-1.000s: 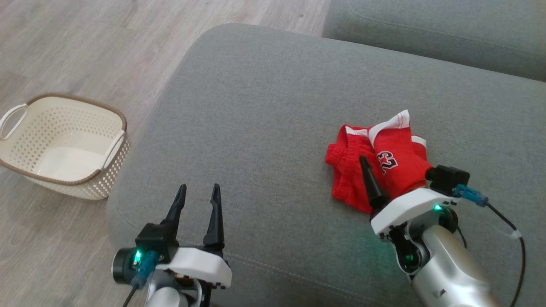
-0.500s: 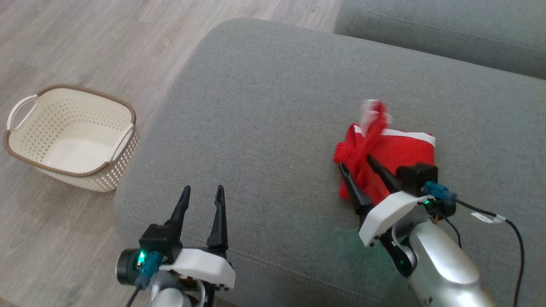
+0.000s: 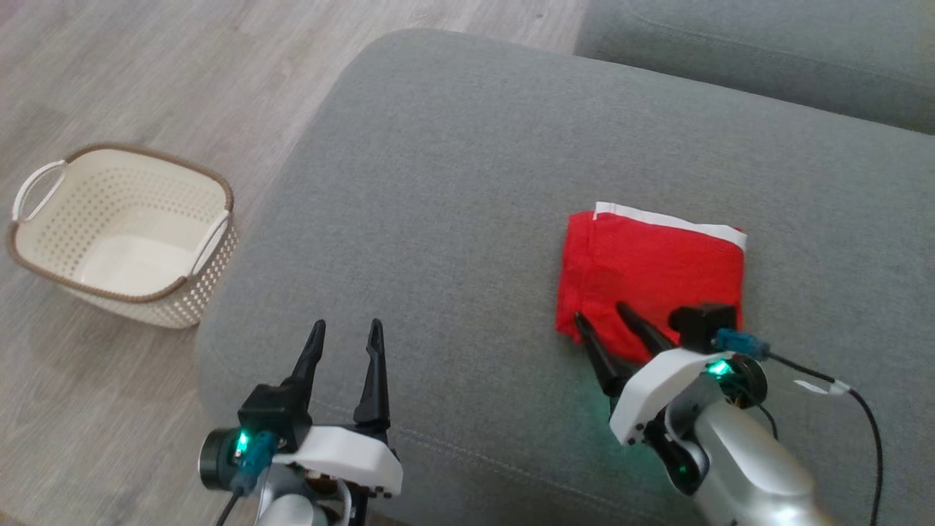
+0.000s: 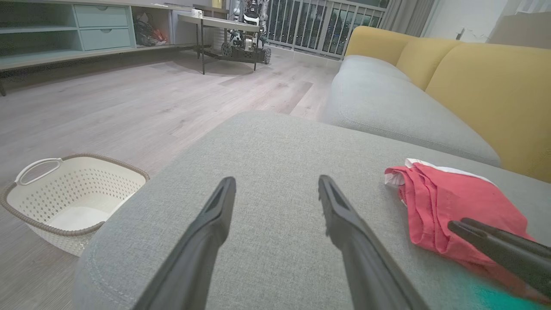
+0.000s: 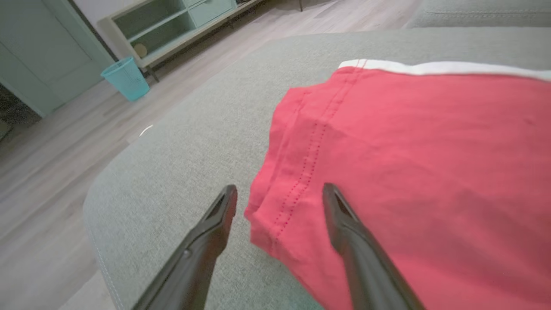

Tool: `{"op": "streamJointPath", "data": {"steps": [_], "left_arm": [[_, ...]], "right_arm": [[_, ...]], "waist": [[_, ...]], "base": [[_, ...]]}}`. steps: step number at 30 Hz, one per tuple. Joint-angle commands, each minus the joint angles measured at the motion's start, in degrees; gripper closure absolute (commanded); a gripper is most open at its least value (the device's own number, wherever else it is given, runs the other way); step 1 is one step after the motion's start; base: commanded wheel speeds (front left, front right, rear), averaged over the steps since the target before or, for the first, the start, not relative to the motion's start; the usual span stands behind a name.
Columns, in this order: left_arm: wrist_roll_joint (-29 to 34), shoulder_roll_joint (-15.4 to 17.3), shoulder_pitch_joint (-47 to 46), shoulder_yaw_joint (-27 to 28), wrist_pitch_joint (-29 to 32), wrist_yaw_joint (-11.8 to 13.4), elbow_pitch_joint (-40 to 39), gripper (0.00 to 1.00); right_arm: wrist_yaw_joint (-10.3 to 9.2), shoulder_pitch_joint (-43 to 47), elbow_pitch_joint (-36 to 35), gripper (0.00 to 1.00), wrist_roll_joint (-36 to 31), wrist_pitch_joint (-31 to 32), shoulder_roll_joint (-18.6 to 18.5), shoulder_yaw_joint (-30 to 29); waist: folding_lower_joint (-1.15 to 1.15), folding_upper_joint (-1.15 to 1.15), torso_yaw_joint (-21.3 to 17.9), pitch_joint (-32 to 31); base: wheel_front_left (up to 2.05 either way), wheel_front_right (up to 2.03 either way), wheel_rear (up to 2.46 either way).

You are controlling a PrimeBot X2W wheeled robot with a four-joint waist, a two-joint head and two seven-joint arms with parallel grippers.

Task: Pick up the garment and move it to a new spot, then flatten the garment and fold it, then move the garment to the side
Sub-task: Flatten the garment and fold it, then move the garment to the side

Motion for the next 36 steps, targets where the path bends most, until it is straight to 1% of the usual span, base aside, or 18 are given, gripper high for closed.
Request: {"op": "streamJointPath", "data": {"steps": [1, 3, 6, 10, 13, 16, 19, 21, 23, 27, 31, 36], "left_arm": [[-0.07, 0.1, -1.9, 1.7, -0.7, 0.22, -1.71, 0.0], [0.05, 0.1, -1.95, 2.02, -0.7, 0.18, -1.78, 0.0], [0.39, 0.1, -2.0, 2.75, -0.7, -0.04, -1.99, 0.0], [0.69, 0.1, -1.82, 4.15, -0.7, -0.37, -2.27, 0.0], [0.37, 0.1, -1.53, 5.16, -0.7, -0.52, -2.77, 0.0], [0.27, 0.1, -1.28, 6.03, -0.7, -0.45, -3.47, 0.0], [0.15, 0.1, -1.02, 6.63, -0.7, -0.49, -4.2, 0.0], [-0.46, 0.1, -0.69, 7.24, -0.7, -0.38, -4.8, 0.0], [-1.39, 0.1, -0.35, 7.93, -0.7, -0.21, -5.24, 0.0], [-2.09, 0.1, 0.53, 8.8, -0.7, -0.1, -5.37, 0.0], [-2.52, 0.1, 1.27, 8.99, -0.7, 0.13, -5.63, 0.0], [-2.46, 0.1, 1.61, 8.47, -0.7, 0.05, -5.76, 0.0]], "right_arm": [[-0.01, -2.79, -1.49, 0.0, 0.86, -0.08, 0.43, 1.1], [-0.01, -3.44, -1.94, 0.0, 2.85, -0.37, 0.43, 1.42], [-0.01, -4.18, -3.15, 0.0, 2.61, -1.19, 0.38, 0.14], [-0.01, -2.95, -7.27, 0.0, 1.89, -1.84, -1.47, -2.89], [-0.01, -0.62, -11.79, 0.0, -0.41, -2.1, -3.92, -4.69], [-0.01, 2.55, -17.0, 0.0, -2.99, -2.25, -5.6, -7.18], [-0.01, 6.16, -22.5, 0.0, -6.26, -2.33, -6.45, -10.04], [-0.01, 8.54, -26.13, 0.0, -9.73, -2.37, -6.83, -11.69], [-0.01, 11.01, -29.34, 0.0, -12.86, -2.39, -6.5, -13.44], [-0.01, 15.53, -33.76, 0.0, -17.09, -2.41, -4.27, -17.11], [-0.01, 18.76, -35.75, 0.0, -18.66, -2.17, -2.16, -18.89], [-0.01, 20.11, -36.87, 0.0, -19.47, -1.65, -1.04, -19.6]], "waist": [[0.0, 0.0, -0.53, -0.36], [0.0, 0.0, -1.54, -0.79], [0.0, 0.0, -3.44, -1.69], [0.0, 0.0, -6.25, -3.16], [0.0, 0.0, -8.34, -4.07], [0.0, 0.0, -10.4, -4.62], [0.0, 0.0, -12.16, -4.94], [0.0, 0.0, -13.22, -5.03], [0.0, 0.0, -14.04, -5.09], [0.0, 0.0, -15.51, -5.29], [0.0, 0.0, -16.35, -5.11], [0.0, 0.0, -16.64, -4.78]], "base": [[0.0, 0.0, 0.0], [0.0, 0.0, 0.0], [0.0, 0.0, 0.0], [0.0, 0.0, 0.0], [0.0, 0.0, 0.0], [0.0, 0.0, 0.0], [0.0, 0.0, 0.0], [0.0, 0.0, 0.0], [0.0, 0.0, 0.0], [0.0, 0.0, 0.0], [0.0, 0.0, 0.0], [0.0, 0.0, 0.0]]}}
